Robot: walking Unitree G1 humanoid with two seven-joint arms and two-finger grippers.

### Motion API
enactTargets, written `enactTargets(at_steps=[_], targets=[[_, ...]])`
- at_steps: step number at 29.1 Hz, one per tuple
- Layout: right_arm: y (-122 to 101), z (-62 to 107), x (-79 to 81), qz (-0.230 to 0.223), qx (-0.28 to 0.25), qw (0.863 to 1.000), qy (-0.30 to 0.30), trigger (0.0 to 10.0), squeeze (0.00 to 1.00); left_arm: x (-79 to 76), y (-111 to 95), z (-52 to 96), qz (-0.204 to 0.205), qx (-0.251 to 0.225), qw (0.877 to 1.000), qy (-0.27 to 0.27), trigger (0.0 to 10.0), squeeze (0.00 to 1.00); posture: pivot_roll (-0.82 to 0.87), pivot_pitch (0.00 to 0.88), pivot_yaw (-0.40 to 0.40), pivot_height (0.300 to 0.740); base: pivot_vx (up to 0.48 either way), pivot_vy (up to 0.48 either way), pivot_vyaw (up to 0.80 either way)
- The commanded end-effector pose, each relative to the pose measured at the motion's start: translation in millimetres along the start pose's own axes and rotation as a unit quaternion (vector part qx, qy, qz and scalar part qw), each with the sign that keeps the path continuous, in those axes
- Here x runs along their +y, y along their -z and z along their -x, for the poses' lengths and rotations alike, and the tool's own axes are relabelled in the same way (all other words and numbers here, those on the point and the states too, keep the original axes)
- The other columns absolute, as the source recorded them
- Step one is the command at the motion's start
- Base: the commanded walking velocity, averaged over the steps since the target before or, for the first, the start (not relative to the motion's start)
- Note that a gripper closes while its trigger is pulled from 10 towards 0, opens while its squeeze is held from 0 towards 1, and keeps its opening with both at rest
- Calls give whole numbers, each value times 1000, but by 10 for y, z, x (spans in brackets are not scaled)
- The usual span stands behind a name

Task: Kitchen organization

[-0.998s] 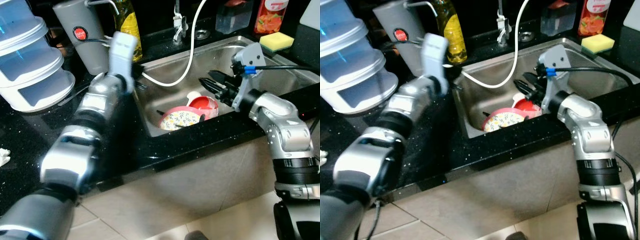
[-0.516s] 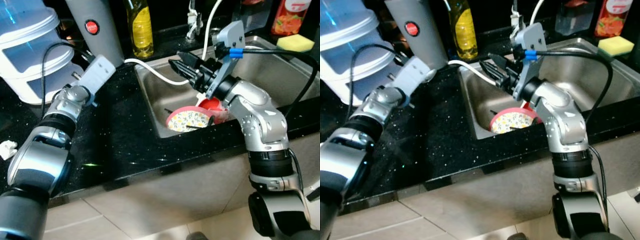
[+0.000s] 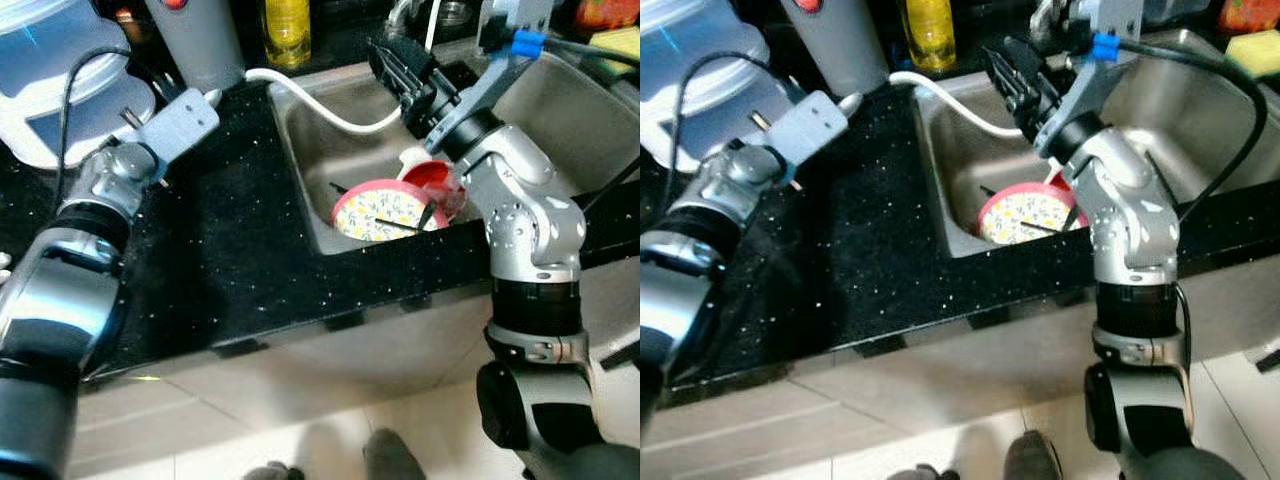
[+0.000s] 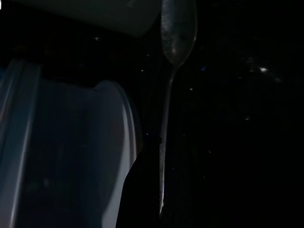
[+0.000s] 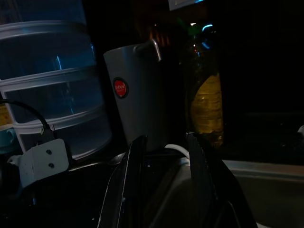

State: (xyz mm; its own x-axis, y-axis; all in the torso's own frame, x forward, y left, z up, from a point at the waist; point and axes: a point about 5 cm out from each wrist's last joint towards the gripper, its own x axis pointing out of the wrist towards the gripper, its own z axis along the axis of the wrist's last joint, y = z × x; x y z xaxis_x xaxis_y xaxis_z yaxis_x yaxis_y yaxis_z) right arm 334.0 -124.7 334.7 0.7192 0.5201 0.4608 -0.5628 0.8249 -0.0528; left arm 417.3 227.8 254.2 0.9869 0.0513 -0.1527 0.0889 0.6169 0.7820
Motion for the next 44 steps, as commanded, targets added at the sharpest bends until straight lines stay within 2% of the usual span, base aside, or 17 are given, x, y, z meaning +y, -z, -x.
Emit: enactTargets(at_steps=[1,2,4,5,6,8,11,14,18,24,32,33,34,35,41,42,44], targets=[[-41,-32,65,-11,-18,1000,-6,10000,0,118,12,18,67,-11,998,-19,10000,0,-109,270,92,740,0,0,0],[-44,-19,67,-15,-22,1000,-1,10000,0,186,-77,24,114,-33,993,-28,10000,0,-109,270,92,740,0,0,0],[-45,-18,67,-16,-22,1000,0,10000,0,197,-90,25,122,-37,991,-29,10000,0,-109,270,92,740,0,0,0],[-33,8,44,-16,-22,1000,8,10000,0,367,-238,54,234,-69,969,-45,10000,0,-108,247,83,740,0,0,0],[-33,8,44,-16,-22,1000,8,10000,0,367,-238,54,234,-69,969,-45,10000,0,-108,247,83,740,0,0,0],[-16,26,15,-18,-21,999,16,10000,0,517,-346,91,349,-95,931,-40,10000,0,-106,230,68,740,0,0,0],[-1,18,-22,-18,-18,999,20,10000,0,558,-327,113,423,-88,902,16,10000,0,-104,197,49,740,0,0,0],[-20,-38,-9,-12,-22,1000,9,10000,0,447,-88,93,459,-29,888,31,10000,0,-116,164,47,740,0,0,0],[-36,-54,0,-11,-27,1000,8,10000,0,317,-17,73,487,-8,872,49,10000,0,-124,143,55,740,0,0,0],[-55,-30,-23,-8,-32,999,15,10000,0,163,125,49,521,48,852,15,10000,0,-126,134,62,740,0,0,0],[-81,23,-45,-3,-37,999,22,10000,0,257,89,46,461,21,887,-18,10000,0,-146,138,76,740,0,0,0],[-83,32,-51,-2,-37,999,25,10000,0,285,93,50,451,20,892,-30,10000,694,-146,142,80,740,0,0,0],[-84,37,-54,-1,-36,999,26,10000,0,301,100,53,446,22,894,-37,10000,694,-146,142,80,740,0,0,0],[-80,42,-57,-1,-36,999,28,10000,0,318,86,55,445,16,894,-39,10000,1000,-144,145,80,740,0,0,0],[-61,41,-53,-3,-37,999,33,10000,0,391,-152,57,380,-45,923,-39,10000,949,-134,142,81,740,0,0,0],[-57,39,-51,-4,-37,999,34,10000,0,419,-212,67,362,-64,929,-44,10000,0,-134,142,81,740,0,0,0],[-44,32,-44,-6,-38,999,35,10000,0,509,-405,130,346,-136,926,-63,10000,0,-129,133,83,740,0,0,0]])
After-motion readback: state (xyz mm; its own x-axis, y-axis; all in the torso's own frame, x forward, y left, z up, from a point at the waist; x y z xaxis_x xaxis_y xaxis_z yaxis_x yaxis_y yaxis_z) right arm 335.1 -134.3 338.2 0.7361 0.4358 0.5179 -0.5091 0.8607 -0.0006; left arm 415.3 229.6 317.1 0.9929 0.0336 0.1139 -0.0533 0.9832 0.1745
